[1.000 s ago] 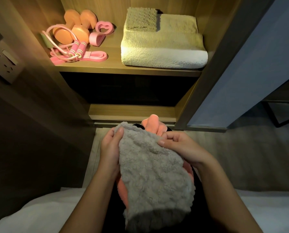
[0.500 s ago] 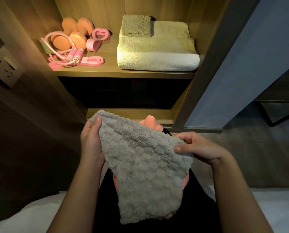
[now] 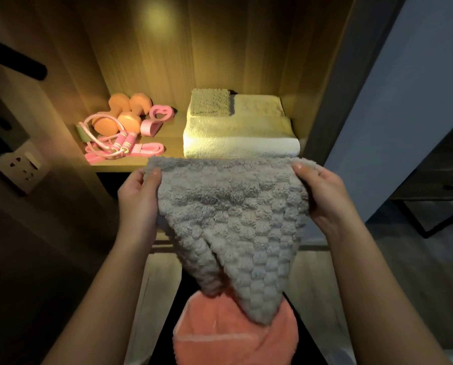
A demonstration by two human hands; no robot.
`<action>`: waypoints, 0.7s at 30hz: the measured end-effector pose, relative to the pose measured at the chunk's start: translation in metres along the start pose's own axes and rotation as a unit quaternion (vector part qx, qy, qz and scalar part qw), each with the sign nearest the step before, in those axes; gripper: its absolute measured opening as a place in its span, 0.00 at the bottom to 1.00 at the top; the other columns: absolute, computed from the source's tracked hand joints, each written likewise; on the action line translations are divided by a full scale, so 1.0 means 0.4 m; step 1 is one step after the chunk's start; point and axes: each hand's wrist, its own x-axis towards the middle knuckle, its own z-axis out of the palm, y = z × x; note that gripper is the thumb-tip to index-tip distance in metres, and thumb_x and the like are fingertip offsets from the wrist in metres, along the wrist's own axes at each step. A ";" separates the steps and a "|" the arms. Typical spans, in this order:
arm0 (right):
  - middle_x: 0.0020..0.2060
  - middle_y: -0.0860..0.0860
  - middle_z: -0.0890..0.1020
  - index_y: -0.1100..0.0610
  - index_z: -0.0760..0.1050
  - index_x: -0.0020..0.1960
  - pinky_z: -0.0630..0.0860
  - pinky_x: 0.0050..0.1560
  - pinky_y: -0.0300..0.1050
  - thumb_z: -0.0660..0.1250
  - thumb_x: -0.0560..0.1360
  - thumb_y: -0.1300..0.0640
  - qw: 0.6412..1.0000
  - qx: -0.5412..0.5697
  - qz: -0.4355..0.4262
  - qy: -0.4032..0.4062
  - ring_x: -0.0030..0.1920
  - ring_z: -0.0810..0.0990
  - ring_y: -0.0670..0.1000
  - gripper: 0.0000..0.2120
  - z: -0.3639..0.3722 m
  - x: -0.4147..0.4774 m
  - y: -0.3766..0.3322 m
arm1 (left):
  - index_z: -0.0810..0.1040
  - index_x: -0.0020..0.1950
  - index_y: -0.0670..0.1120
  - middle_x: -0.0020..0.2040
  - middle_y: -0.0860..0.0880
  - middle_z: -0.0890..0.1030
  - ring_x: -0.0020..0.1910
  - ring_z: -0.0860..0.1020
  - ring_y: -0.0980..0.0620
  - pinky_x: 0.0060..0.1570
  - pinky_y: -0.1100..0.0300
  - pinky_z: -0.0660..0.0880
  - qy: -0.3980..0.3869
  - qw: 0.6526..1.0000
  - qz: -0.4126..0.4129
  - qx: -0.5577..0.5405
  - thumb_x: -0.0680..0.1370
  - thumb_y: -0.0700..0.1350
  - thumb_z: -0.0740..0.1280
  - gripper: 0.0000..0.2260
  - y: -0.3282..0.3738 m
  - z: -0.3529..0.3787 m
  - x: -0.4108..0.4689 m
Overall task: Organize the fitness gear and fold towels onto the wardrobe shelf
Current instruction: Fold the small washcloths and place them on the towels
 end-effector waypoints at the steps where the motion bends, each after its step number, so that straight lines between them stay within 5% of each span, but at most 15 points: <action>1: 0.42 0.55 0.86 0.53 0.86 0.40 0.81 0.37 0.43 0.69 0.76 0.57 1.000 -0.001 -0.011 0.009 0.43 0.86 0.52 0.09 0.006 0.023 -0.015 | 0.81 0.45 0.50 0.46 0.44 0.84 0.48 0.82 0.44 0.51 0.44 0.77 -0.004 1.000 0.003 -0.004 0.80 0.46 0.65 0.07 0.013 0.016 0.025; 9: 0.48 0.61 0.84 0.65 0.78 0.52 0.78 0.53 0.58 0.65 0.78 0.50 0.989 -0.071 -0.002 0.128 0.50 0.83 0.59 0.17 0.060 0.289 -0.005 | 0.77 0.46 0.42 0.43 0.41 0.77 0.43 0.75 0.48 0.46 0.50 0.71 -0.004 0.998 0.019 0.066 0.79 0.49 0.64 0.10 -0.013 0.172 0.261; 13: 0.43 0.57 0.82 0.67 0.77 0.49 0.75 0.45 0.48 0.63 0.79 0.50 0.981 -0.124 -0.014 0.150 0.44 0.81 0.54 0.18 0.076 0.438 0.014 | 0.72 0.43 0.34 0.38 0.43 0.73 0.37 0.70 0.50 0.39 0.53 0.66 0.013 0.990 0.029 0.134 0.78 0.48 0.63 0.16 -0.069 0.229 0.395; 18: 0.34 0.54 0.72 0.59 0.71 0.40 0.65 0.39 0.46 0.61 0.80 0.51 0.966 -0.201 -0.028 0.162 0.36 0.70 0.52 0.15 0.099 0.626 0.034 | 0.69 0.37 0.40 0.33 0.45 0.69 0.33 0.66 0.50 0.34 0.54 0.63 0.053 0.974 0.044 0.216 0.78 0.49 0.62 0.14 -0.132 0.303 0.555; 21: 0.44 0.51 0.76 0.58 0.76 0.55 0.70 0.50 0.48 0.61 0.81 0.49 0.959 -0.210 -0.017 0.190 0.46 0.75 0.53 0.13 0.113 0.730 0.048 | 0.73 0.43 0.42 0.34 0.51 0.74 0.36 0.72 0.50 0.39 0.54 0.67 0.063 0.962 0.040 0.264 0.80 0.48 0.62 0.11 -0.168 0.346 0.632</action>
